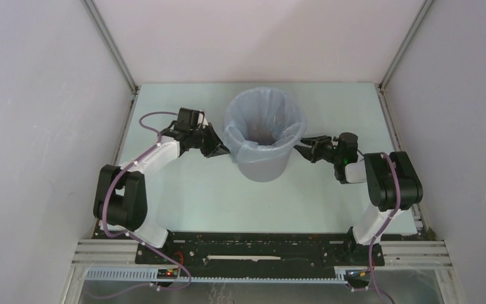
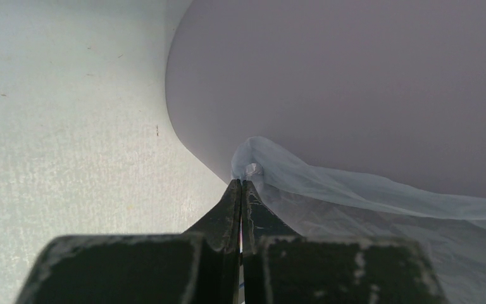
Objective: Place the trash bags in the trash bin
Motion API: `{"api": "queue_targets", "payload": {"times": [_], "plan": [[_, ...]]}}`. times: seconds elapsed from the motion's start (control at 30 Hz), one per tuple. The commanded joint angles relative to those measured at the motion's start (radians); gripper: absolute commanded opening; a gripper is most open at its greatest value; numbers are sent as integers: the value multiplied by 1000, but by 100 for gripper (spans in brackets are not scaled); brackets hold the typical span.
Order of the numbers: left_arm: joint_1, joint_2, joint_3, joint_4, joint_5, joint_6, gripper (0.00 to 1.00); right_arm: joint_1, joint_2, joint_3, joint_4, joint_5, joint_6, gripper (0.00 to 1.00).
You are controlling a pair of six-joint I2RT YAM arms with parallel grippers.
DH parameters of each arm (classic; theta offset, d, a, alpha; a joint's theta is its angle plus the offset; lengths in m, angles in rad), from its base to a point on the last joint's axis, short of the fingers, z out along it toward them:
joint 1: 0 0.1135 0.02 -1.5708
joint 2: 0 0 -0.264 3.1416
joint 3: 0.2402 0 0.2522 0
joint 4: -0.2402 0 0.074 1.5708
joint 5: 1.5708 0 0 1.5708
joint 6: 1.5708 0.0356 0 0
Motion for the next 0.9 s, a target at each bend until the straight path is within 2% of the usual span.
{"api": "queue_targets", "payload": {"times": [0.0, 0.1, 0.23, 0.3, 0.37, 0.47, 0.63, 0.77, 0.87], "plan": [[-7, -28, -27, 38, 17, -19, 0, -38, -133, 26, -199, -11, -226, 47], [-7, -39, -38, 34, 16, -13, 0, -144, -272, 96, -596, -3, -512, 60], [-7, -48, -55, 31, 16, -6, 0, -224, -436, 343, -1132, 138, -907, 73], [-7, -51, -58, 26, 17, -5, 0, -222, -459, 491, -1304, 215, -1069, 74], [-8, -52, -60, 24, 22, -4, 0, -188, -472, 627, -1404, 291, -1177, 75], [-8, -59, -52, 0, 13, 12, 0, -78, -461, 828, -1500, 386, -1303, 73], [-7, -82, -35, -44, -5, 37, 2, 297, -294, 1180, -1679, 591, -1529, 71], [-6, -109, -23, -77, -36, 62, 9, 504, -156, 1318, -1751, 774, -1655, 70], [-7, -115, -9, -88, -36, 70, 10, 584, -73, 1343, -1772, 851, -1689, 62]]}}
